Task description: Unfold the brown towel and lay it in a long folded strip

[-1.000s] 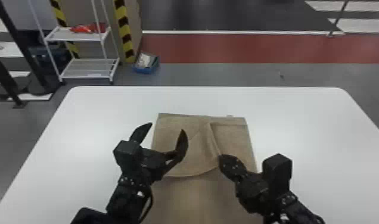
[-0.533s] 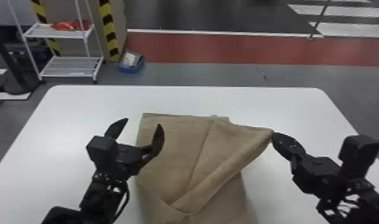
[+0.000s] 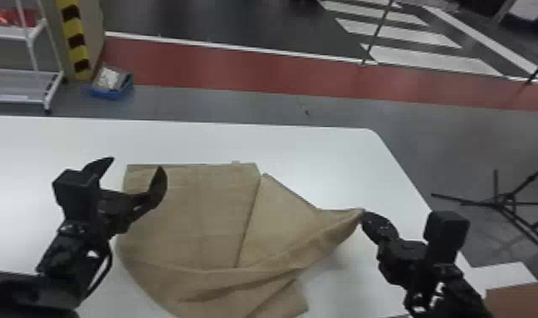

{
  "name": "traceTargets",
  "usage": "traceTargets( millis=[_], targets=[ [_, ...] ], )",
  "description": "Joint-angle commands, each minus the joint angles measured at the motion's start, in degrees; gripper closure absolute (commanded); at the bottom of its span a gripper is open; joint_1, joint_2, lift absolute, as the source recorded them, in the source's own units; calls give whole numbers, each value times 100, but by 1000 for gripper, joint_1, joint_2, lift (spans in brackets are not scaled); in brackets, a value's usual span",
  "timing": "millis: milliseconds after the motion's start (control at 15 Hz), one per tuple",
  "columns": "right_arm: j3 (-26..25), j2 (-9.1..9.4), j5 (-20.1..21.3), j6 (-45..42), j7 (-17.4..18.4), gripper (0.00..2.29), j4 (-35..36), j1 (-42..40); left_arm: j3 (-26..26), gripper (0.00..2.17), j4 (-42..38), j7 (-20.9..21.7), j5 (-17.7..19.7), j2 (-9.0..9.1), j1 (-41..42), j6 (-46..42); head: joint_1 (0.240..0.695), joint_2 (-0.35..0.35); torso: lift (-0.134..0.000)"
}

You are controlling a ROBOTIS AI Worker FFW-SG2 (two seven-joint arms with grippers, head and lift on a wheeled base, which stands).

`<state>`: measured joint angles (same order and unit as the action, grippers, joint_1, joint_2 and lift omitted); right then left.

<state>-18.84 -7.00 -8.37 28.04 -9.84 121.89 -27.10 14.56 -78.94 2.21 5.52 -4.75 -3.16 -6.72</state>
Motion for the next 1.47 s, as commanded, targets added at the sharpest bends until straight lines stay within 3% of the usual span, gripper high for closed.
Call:
traceTargets(
  millis=[0,133,533,800,1400],
  targets=[
    [21,6,90,-13,-1,1305,-105,21,30,49,643,8,11,9,-493,0,695,-286,-119],
    [30,6,90,4,-18,1305,-78,12,-32,73,1162,78,2,-9,-844,-18,695,-281,-119],
    [382,6,283,-13,-80,1305,-78,65,-287,448,2261,746,64,-53,-1565,0,695,-226,-119],
    [593,6,389,-31,-97,1305,-148,161,-331,451,2463,1062,-24,-88,-1688,492,695,-191,-119],
    [812,-3,477,-48,-141,1305,-342,346,-304,461,2718,1062,-341,-62,-1820,545,695,-160,-119]
  ],
)
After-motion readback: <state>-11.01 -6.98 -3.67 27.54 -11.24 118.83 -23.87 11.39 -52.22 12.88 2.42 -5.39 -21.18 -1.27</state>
